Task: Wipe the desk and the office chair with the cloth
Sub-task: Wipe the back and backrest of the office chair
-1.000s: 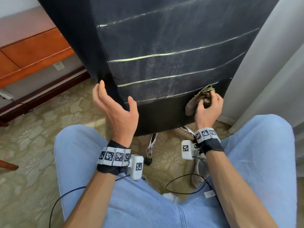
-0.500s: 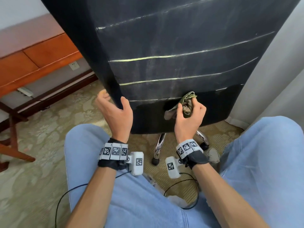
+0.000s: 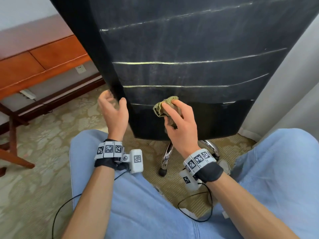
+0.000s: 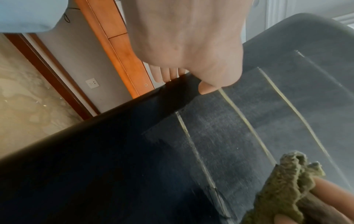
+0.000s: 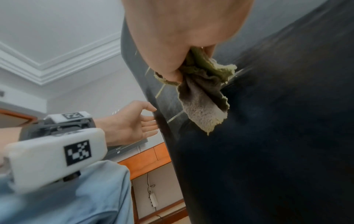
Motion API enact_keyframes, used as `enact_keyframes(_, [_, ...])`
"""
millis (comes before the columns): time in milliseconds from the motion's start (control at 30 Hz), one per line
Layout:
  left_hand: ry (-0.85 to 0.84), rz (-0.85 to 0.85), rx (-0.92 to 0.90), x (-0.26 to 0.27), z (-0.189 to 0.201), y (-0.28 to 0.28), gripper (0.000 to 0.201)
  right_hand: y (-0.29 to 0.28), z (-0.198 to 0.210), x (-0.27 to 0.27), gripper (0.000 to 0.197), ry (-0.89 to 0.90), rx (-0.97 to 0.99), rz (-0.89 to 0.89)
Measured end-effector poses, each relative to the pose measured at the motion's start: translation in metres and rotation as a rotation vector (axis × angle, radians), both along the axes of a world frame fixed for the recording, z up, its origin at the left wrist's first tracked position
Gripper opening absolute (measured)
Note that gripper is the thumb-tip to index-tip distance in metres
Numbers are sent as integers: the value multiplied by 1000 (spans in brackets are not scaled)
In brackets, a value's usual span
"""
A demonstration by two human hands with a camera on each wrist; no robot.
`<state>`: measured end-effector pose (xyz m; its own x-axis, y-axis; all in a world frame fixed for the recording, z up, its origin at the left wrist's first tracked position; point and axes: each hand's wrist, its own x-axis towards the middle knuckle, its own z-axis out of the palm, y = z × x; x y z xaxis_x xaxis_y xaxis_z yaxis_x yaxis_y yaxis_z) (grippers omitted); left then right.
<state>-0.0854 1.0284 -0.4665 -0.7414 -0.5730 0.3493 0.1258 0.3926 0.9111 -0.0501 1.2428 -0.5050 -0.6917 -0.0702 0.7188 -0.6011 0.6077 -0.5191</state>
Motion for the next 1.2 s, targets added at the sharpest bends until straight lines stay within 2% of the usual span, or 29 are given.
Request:
enact_keyframes(267, [5, -42, 2, 3, 3, -6, 43, -2, 8, -13, 48, 91, 337, 98])
enact_keyframes(467, [69, -56, -181, 20, -6, 1, 50, -12, 21, -20, 39, 162, 239, 44])
enact_keyframes(700, [188, -92, -265, 31, -4, 2, 31, -40, 35, -21, 36, 313, 165, 20])
enact_keyframes(833, [217, -122, -311, 34, -4, 3, 28, -48, 20, -26, 32, 335, 232, 23])
enact_keyframes(933, [219, -131, -327, 36, -5, 4, 31, -44, -17, -30, 34, 348, 412, 49])
enact_keyframes(1000, [221, -132, -318, 37, -6, 4, 33, -39, -51, -26, 41, 262, 565, 102])
enact_keyframes(1067, [223, -133, -307, 39, -7, 6, 34, -34, -70, -20, 42, 143, 629, 146])
enact_keyframes(1133, [227, -126, -295, 39, -8, 6, 35, -36, -65, -17, 42, 126, 591, 158])
enact_keyframes(1200, [235, -118, -292, 38, -6, 7, 36, -42, -38, -13, 39, 224, 499, 134])
